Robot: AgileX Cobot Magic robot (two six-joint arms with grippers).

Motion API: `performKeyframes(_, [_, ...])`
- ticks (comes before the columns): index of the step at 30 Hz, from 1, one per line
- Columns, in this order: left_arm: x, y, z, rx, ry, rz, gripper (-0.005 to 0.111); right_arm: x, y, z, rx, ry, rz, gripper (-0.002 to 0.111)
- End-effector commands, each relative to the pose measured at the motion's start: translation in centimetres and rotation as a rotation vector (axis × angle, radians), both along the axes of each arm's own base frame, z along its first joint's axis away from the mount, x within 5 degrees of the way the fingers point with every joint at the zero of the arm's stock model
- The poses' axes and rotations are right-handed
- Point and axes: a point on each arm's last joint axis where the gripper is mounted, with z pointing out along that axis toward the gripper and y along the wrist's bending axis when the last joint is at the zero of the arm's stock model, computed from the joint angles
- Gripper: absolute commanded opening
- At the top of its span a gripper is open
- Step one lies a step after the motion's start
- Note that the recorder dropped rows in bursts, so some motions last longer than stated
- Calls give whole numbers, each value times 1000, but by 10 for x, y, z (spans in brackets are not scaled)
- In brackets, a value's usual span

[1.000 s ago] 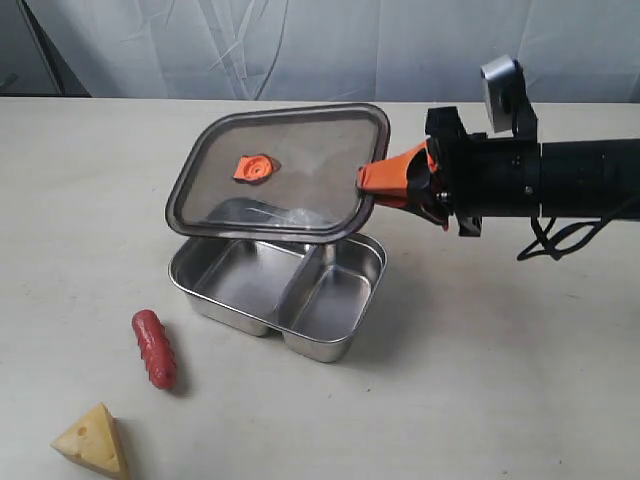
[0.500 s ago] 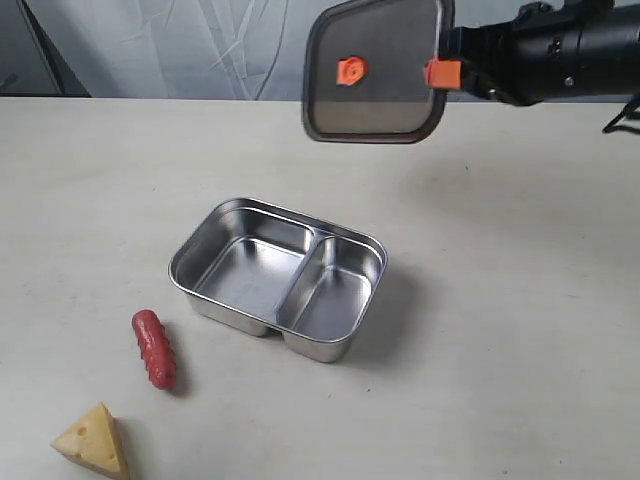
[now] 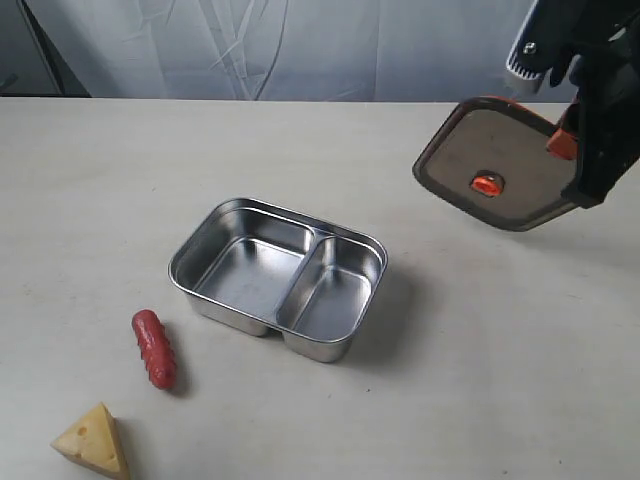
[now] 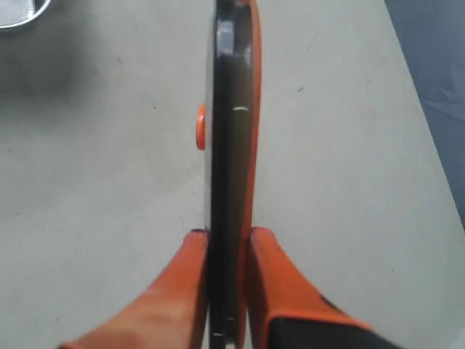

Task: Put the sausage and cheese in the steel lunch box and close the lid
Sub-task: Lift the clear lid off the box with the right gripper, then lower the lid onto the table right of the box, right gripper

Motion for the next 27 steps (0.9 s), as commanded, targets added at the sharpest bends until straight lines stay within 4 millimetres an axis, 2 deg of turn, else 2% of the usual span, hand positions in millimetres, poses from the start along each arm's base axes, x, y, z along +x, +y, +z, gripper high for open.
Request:
performKeyframes(1, [0,0,-1,-1,-8,-3,0,-15,21,-2,-67,78,72,-1])
performKeyframes(7, [0,0,-1,-1,-8,-3,0,-29,28,-22,-214,162,34,-1])
performKeyframes(12, [0,0,-1,-1,-8,-3,0,-52,42,-53,-196,283,74,-1])
performKeyframes(16, [0,0,-1,-1,-8,-3,0,-69,55,-74,-170,313,121,-1])
performKeyframes(22, [0,0,-1,-1,-8,-3,0,-96,74,-96,-119,376,203,-1])
performKeyframes(27, [0,0,-1,-1,-8,-3,0,-104,83,-110,-90,397,233,-1])
